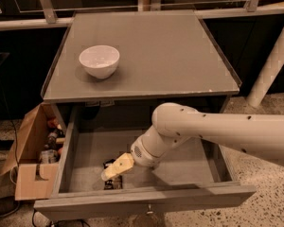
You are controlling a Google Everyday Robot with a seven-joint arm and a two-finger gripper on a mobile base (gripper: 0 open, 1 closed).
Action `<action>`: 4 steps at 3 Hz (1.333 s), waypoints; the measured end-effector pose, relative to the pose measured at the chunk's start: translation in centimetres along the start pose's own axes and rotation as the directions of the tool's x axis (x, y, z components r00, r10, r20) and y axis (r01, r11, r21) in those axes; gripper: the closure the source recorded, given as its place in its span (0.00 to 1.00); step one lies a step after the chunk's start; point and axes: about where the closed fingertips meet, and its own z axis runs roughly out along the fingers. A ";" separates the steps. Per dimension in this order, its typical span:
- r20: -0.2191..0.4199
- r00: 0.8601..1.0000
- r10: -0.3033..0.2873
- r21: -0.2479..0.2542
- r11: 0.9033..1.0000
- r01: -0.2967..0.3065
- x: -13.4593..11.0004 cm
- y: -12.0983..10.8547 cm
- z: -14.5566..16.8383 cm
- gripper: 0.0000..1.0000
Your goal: Pick rxbar chocolate from top drawer and place on counter
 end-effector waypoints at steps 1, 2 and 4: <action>0.075 0.997 0.023 0.051 0.998 -0.027 -0.1 -0.5 -5.7 0.00; 0.195 0.978 0.075 0.135 0.985 -0.102 0.5 -2.0 -15.0 0.00; 0.303 0.939 0.162 0.240 0.941 -0.239 1.6 -5.7 -23.0 0.00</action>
Offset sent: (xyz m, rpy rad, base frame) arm 0.0227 -0.1796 0.2047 -0.0924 -0.2639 -0.3671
